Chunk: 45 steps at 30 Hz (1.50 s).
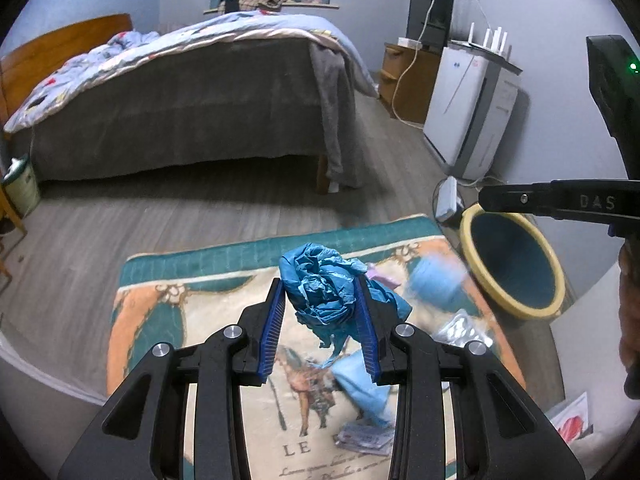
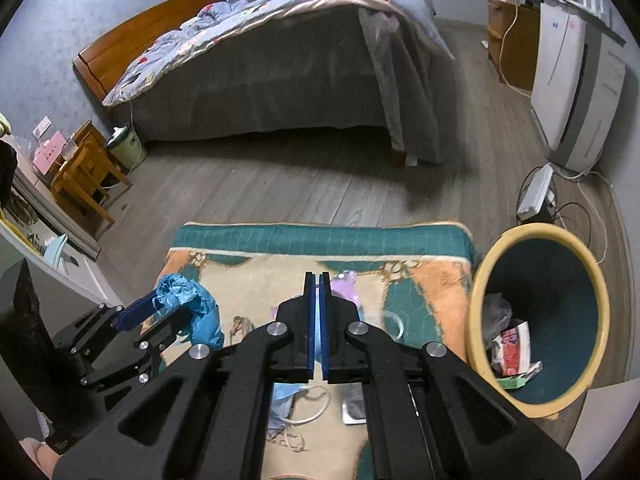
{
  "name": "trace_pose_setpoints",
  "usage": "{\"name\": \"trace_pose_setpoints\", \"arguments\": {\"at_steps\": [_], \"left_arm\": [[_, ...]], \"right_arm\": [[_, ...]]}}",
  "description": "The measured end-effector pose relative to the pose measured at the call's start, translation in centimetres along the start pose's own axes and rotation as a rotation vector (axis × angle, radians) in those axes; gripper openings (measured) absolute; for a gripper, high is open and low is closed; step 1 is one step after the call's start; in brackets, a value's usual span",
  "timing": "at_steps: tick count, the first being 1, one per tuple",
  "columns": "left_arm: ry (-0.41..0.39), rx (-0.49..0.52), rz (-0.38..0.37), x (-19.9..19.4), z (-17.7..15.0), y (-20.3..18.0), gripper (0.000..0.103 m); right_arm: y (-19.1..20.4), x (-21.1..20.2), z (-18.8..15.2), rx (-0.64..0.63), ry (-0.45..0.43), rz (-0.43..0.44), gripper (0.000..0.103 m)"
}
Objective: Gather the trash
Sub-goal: 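Lift the blue glove with the left tool while the right tool reopens over the mask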
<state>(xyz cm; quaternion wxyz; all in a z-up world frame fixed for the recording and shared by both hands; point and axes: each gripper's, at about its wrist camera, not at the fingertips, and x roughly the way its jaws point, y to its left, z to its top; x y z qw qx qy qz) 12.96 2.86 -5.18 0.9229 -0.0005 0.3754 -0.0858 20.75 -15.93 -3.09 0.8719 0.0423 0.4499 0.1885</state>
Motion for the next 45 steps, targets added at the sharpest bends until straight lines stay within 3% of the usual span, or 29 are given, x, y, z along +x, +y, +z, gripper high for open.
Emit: {"name": "trace_pose_setpoints", "arguments": {"at_steps": [6, 10, 15, 17, 19, 20, 28, 29, 31, 34, 41, 45], "left_arm": [[0.003, 0.026, -0.008, 0.3, 0.3, -1.5, 0.036], [0.036, -0.010, 0.007, 1.1, -0.2, -0.6, 0.036], [0.050, -0.031, 0.039, 1.3, -0.6, 0.9, 0.036], [0.056, -0.033, 0.049, 1.3, -0.7, 1.4, 0.036], [0.064, -0.035, 0.055, 1.4, -0.9, 1.9, 0.036], [0.067, -0.037, 0.056, 1.5, -1.0, 2.1, 0.036], [0.081, -0.053, 0.055, 1.6, -1.2, 3.8, 0.036], [0.081, -0.056, 0.053, 1.5, -1.3, 3.9, 0.036], [0.082, -0.057, 0.050, 1.5, -1.2, 4.1, 0.036], [0.080, -0.056, 0.048, 1.5, -1.2, 4.0, 0.036], [0.066, -0.022, 0.040, 1.4, -0.7, 2.3, 0.036], [0.065, -0.020, 0.046, 1.4, -0.6, 1.7, 0.036]], "right_arm": [[-1.5, 0.7, -0.8, 0.000, 0.027, -0.012, 0.001], [-2.0, 4.8, -3.0, 0.002, 0.166, -0.001, 0.002], [-1.1, 8.6, -5.3, -0.014, 0.270, 0.022, 0.004], [-0.6, 10.0, -6.1, -0.023, 0.314, 0.027, 0.007], [0.3, 11.0, -6.8, -0.039, 0.341, 0.040, 0.028], [0.7, 11.4, -7.0, -0.050, 0.353, 0.041, 0.032], [3.0, 14.2, -8.1, -0.128, 0.419, 0.001, 0.033], [3.1, 14.4, -8.2, -0.132, 0.430, -0.001, 0.033], [3.2, 14.4, -8.2, -0.151, 0.431, -0.019, 0.013], [3.2, 12.8, -7.2, -0.143, 0.383, -0.014, 0.002], [2.4, 7.4, -3.9, -0.100, 0.226, 0.001, 0.000], [2.8, 8.0, -4.7, -0.106, 0.259, 0.037, 0.000]]}}
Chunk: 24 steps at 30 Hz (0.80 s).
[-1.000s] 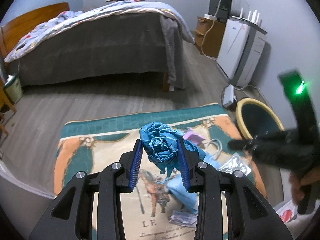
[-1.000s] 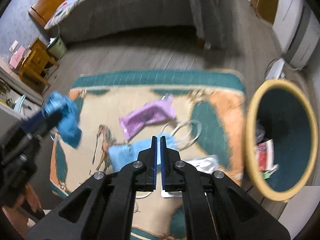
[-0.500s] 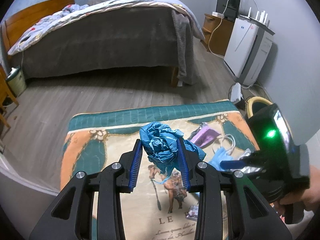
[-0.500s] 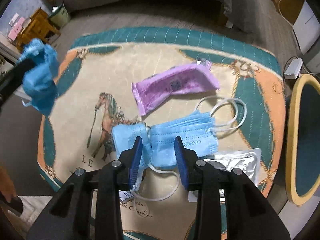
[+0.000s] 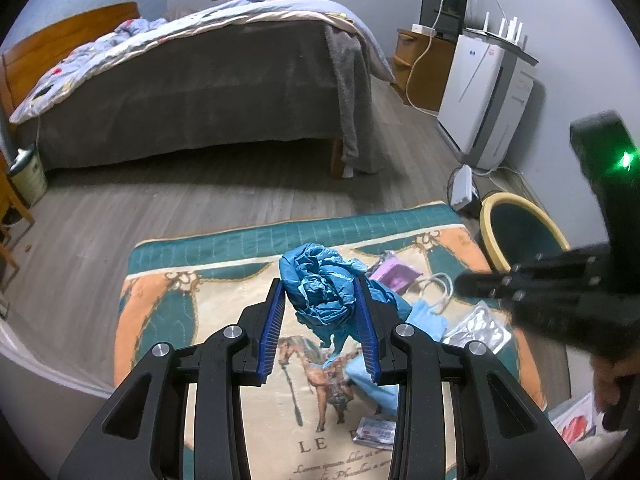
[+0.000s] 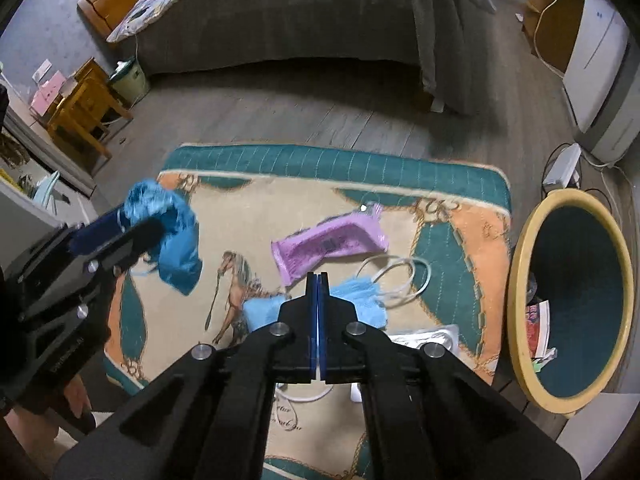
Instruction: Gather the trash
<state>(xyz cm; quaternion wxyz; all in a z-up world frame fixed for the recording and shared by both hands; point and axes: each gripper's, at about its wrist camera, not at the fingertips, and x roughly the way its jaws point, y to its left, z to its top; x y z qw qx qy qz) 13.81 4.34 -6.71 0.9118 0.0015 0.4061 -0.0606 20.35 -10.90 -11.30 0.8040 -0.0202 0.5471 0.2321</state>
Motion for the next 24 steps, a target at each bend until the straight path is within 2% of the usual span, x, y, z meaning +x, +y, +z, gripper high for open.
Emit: {"name": "trace_pose_setpoints", "arguments": {"at_steps": [2, 3, 4, 6, 14, 15, 16, 21, 24], "left_arm": [[0.004, -0.007, 0.005, 0.0, -0.2, 0.1, 0.036], [0.008, -0.009, 0.009, 0.0, -0.3, 0.2, 0.036], [0.011, -0.010, 0.013, 0.0, -0.4, 0.3, 0.036], [0.016, -0.011, 0.018, 0.0, -0.5, 0.6, 0.036], [0.024, -0.018, 0.019, 0.4, -0.6, 1.8, 0.036], [0.024, -0.020, 0.016, 0.4, -0.6, 1.9, 0.036], [0.026, -0.023, 0.013, 0.5, -0.5, 2.0, 0.036], [0.028, -0.024, 0.008, 0.5, -0.5, 2.2, 0.036], [0.019, -0.025, 0.007, 0.3, -0.4, 2.1, 0.036]], "right_arm": [[0.7, 1.8, -0.8, -0.038, 0.052, -0.019, 0.002], [0.9, 2.4, -1.2, -0.055, 0.067, -0.028, 0.009], [1.1, 3.2, -1.5, -0.073, 0.089, -0.040, 0.021], [1.2, 4.4, -1.9, -0.085, 0.109, -0.054, 0.031], [1.4, 7.8, -2.0, -0.071, 0.170, -0.090, 0.031], [1.2, 7.9, -2.0, -0.066, 0.175, -0.091, 0.030], [1.1, 8.1, -2.0, -0.062, 0.180, -0.088, 0.021], [1.4, 6.3, -1.2, -0.055, 0.136, -0.080, 0.014], [1.2, 3.7, -0.2, -0.022, 0.070, -0.062, 0.014]]}}
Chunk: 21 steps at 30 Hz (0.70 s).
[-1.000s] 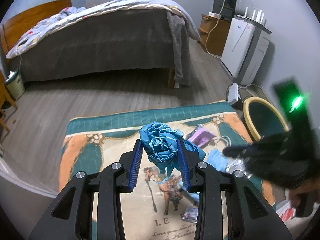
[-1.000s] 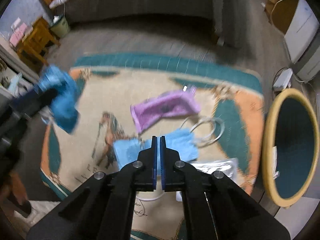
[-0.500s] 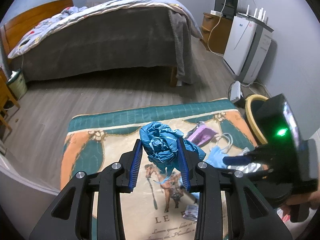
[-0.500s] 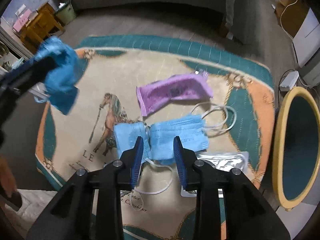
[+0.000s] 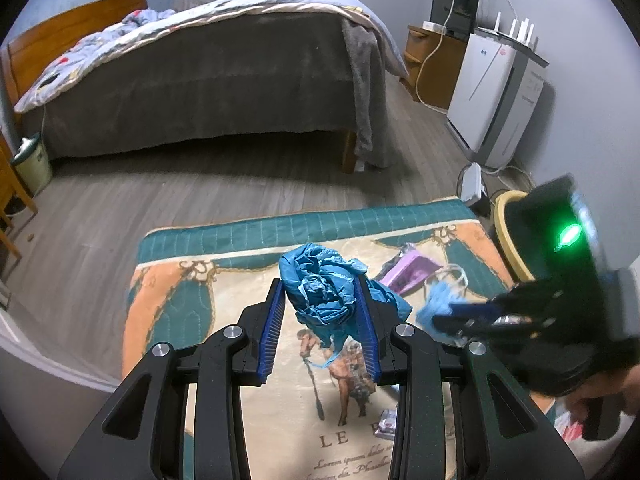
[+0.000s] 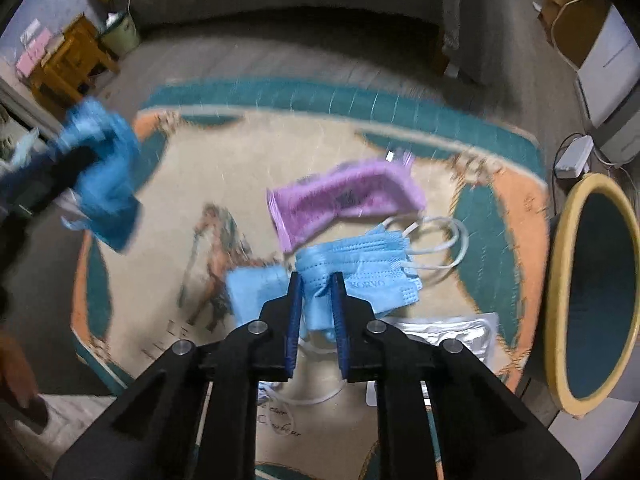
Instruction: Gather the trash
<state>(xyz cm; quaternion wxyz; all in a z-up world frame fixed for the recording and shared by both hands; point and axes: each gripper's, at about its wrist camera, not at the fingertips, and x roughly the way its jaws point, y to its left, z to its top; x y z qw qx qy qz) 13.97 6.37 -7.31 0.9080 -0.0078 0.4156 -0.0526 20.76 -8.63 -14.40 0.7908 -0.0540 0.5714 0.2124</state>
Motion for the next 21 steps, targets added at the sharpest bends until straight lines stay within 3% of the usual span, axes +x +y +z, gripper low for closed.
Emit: {"name": "trace_pose_setpoints", "arguments": {"at_steps": [13, 21], "left_arm": [[0.001, 0.063, -0.044, 0.6, 0.6, -5.6, 0.036], [-0.005, 0.130, -0.083, 1.8, 1.5, -11.7, 0.036]], "right_arm": [[-7.3, -11.0, 0.6, 0.109, -0.235, -0.057, 0.014], [-14.8, -13.4, -1.1, 0.214, -0.281, -0.095, 0.014]]}}
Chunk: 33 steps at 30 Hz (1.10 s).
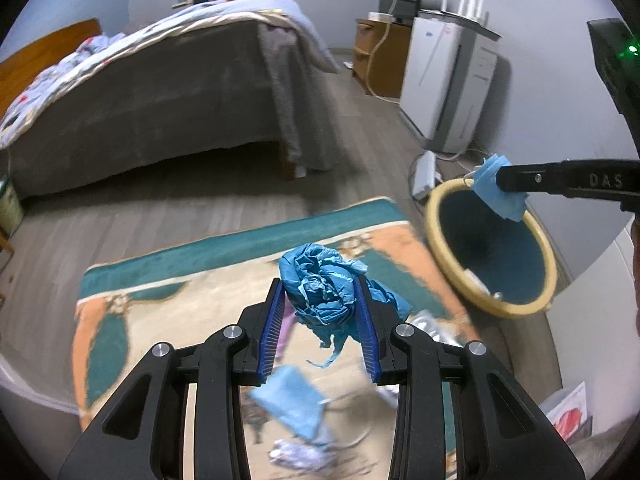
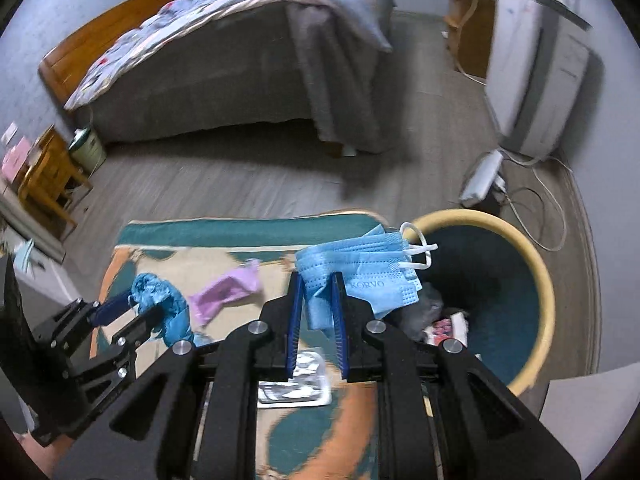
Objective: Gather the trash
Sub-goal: 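Carry the glove and mask over the bin and open both tools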
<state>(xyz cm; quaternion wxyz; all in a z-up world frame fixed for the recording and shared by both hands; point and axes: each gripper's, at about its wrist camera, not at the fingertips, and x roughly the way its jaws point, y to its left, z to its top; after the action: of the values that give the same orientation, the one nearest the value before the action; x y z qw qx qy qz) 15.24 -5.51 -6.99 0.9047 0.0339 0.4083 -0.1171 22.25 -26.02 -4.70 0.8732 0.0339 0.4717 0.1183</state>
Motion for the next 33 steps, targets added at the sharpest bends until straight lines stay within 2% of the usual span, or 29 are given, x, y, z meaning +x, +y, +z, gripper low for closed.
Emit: {"name": "trace_pose_setpoints", "arguments": {"at_steps": [5, 7, 9, 11, 17, 24, 26, 27, 28, 29, 30, 32, 33], "left_arm": [[0.000, 0.059, -0.023, 1.0, 0.3, -3.6, 0.036], [-0.004, 0.060, -0.054, 1.2, 0.2, -4.4, 0.036], [-0.017, 0.061, -0.120, 1.1, 0.2, -5.5, 0.036], [-0.014, 0.081, -0.141, 1.2, 0.2, -6.6, 0.036], [0.019, 0.161, -0.218, 2.9, 0.6, -11.8, 0.036], [0.033, 0.286, -0.202, 6.8, 2.4, -16.8, 0.036], [0.024, 0.304, -0.200, 7.4, 2.6, -17.1, 0.040], [0.022, 0.308, -0.205, 7.9, 2.8, -17.4, 0.043], [0.022, 0.310, -0.204, 8.1, 2.9, -17.4, 0.055], [0.018, 0.316, -0.198, 8.1, 3.1, -17.5, 0.068], [0.005, 0.321, -0.188, 8.1, 3.2, -17.5, 0.073], [-0.018, 0.310, -0.179, 7.6, 3.2, -16.9, 0.082], [-0.019, 0.297, -0.178, 7.3, 3.3, -16.6, 0.084]], "right_arm": [[-3.8, 0.0, -0.6, 0.034, -0.009, -0.058, 0.014], [-5.3, 0.2, -0.7, 0.046, -0.003, -0.086, 0.014], [-6.6, 0.4, -0.8, 0.067, 0.004, -0.098, 0.014], [-8.0, 0.7, -0.9, 0.093, 0.009, -0.109, 0.014], [-11.6, 1.8, -1.7, 0.189, 0.036, -0.084, 0.014], [-14.4, 2.4, -2.5, 0.268, 0.044, -0.074, 0.016], [-15.0, 2.2, -2.4, 0.289, 0.033, -0.069, 0.017], [-15.2, 2.2, -2.4, 0.299, 0.027, -0.065, 0.024], [-15.3, 2.0, -2.4, 0.309, 0.019, -0.067, 0.038], [-15.4, 1.9, -2.3, 0.313, 0.012, -0.072, 0.044], [-15.5, 1.8, -2.3, 0.315, 0.007, -0.077, 0.051], [-15.6, 1.8, -2.3, 0.314, 0.005, -0.085, 0.054], [-15.5, 1.8, -2.3, 0.311, 0.005, -0.088, 0.060]]}}
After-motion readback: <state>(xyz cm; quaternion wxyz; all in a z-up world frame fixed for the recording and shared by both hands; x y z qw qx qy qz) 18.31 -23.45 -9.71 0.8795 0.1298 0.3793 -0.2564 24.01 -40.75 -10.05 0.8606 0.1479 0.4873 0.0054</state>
